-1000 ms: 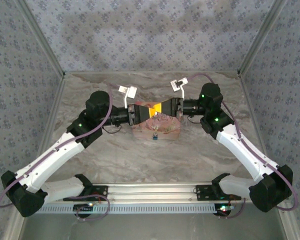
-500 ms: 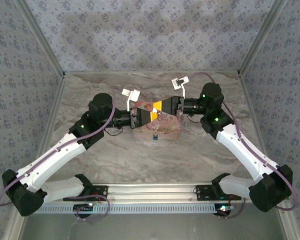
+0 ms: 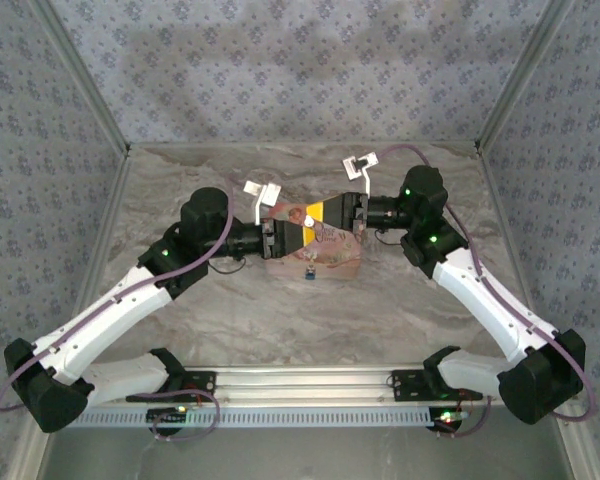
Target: Unlock the padlock with the key
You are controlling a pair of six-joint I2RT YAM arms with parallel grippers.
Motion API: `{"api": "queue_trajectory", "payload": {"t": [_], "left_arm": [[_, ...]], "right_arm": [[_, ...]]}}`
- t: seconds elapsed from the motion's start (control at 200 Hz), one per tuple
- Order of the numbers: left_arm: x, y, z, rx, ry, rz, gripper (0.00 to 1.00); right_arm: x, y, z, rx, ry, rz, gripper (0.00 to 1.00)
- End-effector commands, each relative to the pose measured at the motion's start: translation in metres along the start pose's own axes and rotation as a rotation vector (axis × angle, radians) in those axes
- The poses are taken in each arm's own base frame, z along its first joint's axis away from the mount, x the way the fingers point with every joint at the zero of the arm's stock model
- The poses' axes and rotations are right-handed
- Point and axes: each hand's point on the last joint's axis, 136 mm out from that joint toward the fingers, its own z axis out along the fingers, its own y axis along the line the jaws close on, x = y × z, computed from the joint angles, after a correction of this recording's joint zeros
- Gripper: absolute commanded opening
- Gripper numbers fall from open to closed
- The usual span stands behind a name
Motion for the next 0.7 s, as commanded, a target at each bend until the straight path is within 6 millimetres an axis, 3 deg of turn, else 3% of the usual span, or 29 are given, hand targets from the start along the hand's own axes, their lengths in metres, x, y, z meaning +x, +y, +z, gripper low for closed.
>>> {"api": "queue_trajectory", "payload": {"t": [0.0,0.17,0.275,0.395,0.695], "left_arm": [[-0.014,-0.019,-0.012,0.03,-0.047,0.057,0.34],[-0.019,-0.025,-0.016,0.045,-0.062,0.067,0.33],[-0.02,-0.026,-0.018,0.049,-0.069,0.069,0.4],[-0.022,-0.027,-0.021,0.054,-0.082,0.071,0.41],[-0.025,-0.03,-0.021,0.075,-0.089,0.071,0.32]], "right_arm": [[-0.006,0.024,-0.003,-0.041,-0.002,-0.068,0.0],[-0.004,0.025,-0.004,-0.044,0.004,-0.067,0.0],[-0.002,0.025,-0.003,-0.045,0.008,-0.066,0.0],[0.0,0.025,-0.003,-0.047,0.013,-0.061,0.0],[0.005,0.026,0.0,-0.058,0.031,-0.061,0.0]]}}
